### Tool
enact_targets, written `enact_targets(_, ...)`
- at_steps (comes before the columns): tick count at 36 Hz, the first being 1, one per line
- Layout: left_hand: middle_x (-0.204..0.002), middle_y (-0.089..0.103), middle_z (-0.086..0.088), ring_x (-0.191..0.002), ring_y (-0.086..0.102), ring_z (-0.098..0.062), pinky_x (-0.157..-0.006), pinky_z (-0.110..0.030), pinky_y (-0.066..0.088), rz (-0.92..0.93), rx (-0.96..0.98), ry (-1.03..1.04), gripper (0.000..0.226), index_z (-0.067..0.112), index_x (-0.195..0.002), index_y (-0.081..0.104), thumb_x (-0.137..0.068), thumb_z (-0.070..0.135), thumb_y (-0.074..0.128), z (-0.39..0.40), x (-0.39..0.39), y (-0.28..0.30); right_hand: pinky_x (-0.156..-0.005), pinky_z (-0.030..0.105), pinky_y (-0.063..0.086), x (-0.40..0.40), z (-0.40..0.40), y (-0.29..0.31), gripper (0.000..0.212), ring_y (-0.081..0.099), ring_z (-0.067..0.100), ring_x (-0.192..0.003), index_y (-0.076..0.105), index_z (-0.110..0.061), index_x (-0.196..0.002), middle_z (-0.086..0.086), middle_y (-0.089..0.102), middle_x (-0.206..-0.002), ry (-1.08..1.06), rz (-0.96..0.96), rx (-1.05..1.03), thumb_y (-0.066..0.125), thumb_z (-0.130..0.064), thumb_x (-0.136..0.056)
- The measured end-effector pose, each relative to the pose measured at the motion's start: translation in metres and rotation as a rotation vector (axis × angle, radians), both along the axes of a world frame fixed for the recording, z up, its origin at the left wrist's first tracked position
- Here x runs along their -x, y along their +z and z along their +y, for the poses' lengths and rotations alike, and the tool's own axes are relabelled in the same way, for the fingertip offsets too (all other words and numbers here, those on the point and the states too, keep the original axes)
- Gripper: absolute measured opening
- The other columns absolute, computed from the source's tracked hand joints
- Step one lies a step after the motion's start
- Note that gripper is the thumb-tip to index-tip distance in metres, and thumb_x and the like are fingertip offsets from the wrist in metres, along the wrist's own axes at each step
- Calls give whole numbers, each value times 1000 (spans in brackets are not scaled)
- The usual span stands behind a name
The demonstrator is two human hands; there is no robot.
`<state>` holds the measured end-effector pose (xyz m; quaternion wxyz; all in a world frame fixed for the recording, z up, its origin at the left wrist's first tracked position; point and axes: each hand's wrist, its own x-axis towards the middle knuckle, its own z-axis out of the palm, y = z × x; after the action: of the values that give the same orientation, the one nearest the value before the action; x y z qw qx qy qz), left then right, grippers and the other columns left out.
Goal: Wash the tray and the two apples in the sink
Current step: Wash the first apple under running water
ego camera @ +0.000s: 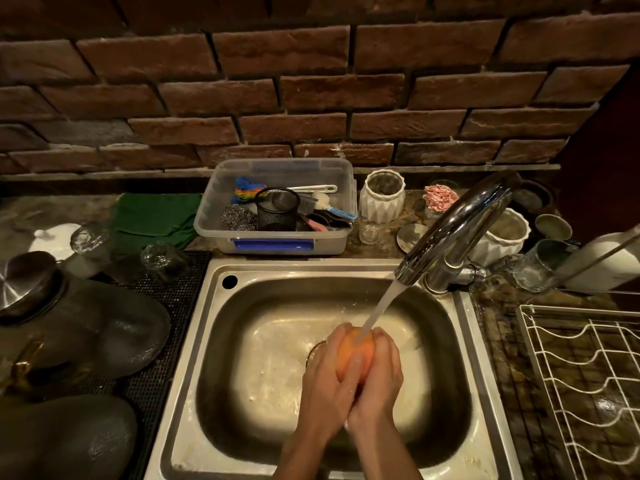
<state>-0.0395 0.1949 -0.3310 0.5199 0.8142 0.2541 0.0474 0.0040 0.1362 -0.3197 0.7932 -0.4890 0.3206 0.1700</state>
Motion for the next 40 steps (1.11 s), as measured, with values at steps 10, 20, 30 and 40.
enact_targets(10, -104, 74, 20, -100, 69, 1, -101, -38, 54, 25, 331, 392, 36, 53, -109, 66, -93, 58, 34, -5, -15, 16, -66, 31, 61, 6, -6, 4, 34, 76, 22, -99, 62, -41, -124, 2, 72, -120, 197, -127, -144, 66, -38, -90)
enact_targets(20, -69, 72, -14, -49, 62, -19, -39, -21, 42, 256, 611, 326, 55, 17, -98, 72, -100, 55, 33, 17, -30, 36, -90, 39, 59, 1, -30, -1, 82, 62, 25, -127, 59, -60, -124, -5, 53, -147, 418, -264, -141, 97, -53, -51)
enact_targets(30, -72, 75, -13, -50, 70, -20, -40, -22, 51, 412, 636, 285, 60, 14, -97, 69, -102, 58, 29, 16, -33, 28, -69, 27, 62, -18, -48, 12, 69, 70, 7, -102, 62, -42, -117, -20, 67, -110, 542, -500, 208, 88, -60, -56)
enact_targets(40, -109, 74, -10, -98, 73, -26, -87, -47, 62, 160, 681, 395, 46, 21, -109, 73, -99, 56, 45, -9, -38, 37, -59, 19, 58, -5, -22, 14, 25, 70, 17, -94, 71, -34, -108, -15, 72, -102, 129, -318, 219, 70, -44, -86)
